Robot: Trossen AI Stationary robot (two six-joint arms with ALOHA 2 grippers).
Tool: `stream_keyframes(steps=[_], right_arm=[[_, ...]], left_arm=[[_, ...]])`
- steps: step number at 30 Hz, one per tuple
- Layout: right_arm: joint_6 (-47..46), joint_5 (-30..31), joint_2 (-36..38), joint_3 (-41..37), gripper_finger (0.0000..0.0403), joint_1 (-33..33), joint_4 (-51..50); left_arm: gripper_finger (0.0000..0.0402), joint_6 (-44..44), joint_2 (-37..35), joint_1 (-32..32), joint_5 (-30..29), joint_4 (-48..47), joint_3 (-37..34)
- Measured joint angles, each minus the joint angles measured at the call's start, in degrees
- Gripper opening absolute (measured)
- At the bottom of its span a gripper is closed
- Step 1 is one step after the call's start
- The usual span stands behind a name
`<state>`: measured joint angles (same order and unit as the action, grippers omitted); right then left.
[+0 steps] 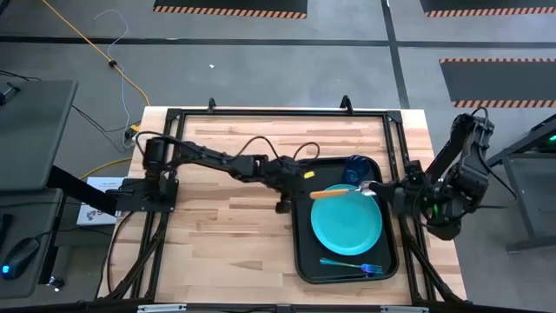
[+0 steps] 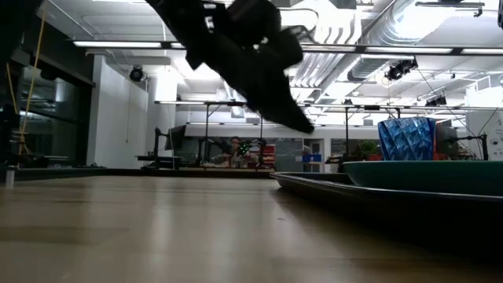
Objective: Pick and place plate/cup/fork/spoon on tray
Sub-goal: Put the yellow spoon on the black serving tray to the right of the blue fork
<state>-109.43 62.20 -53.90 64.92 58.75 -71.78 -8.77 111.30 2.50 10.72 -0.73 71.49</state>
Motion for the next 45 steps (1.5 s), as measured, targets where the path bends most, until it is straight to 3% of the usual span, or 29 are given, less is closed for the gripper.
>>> stream_keyframes(steps=[4, 14, 31, 35, 45], right_arm=[[0.4, 0.8, 0.0, 0.0, 0.0, 0.0, 0.0], [1.9, 1.8, 0.0, 0.0, 0.0, 0.1, 0.1], [6.6, 1.9, 0.0, 0.0, 0.0, 0.1, 4.7], [5.2, -2.4, -0.1, 0.0, 0.0, 0.0, 4.8], [-1.1, -20.2, -6.3, -0.1, 0.0, -1.7, 3.0]], left_arm=[[0.0009, 5.9, 3.4, 0.0, -1.4, 2.9, 0.0], [0.0001, 4.5, 5.3, 0.8, -6.5, -4.0, -0.7], [0.0, 5.1, 4.7, 9.7, -7.1, -12.0, -2.0], [0.0, 5.1, 4.6, 11.6, -8.1, -13.4, -2.0], [0.0, 5.5, 1.7, 16.2, -9.5, -12.5, -2.5]])
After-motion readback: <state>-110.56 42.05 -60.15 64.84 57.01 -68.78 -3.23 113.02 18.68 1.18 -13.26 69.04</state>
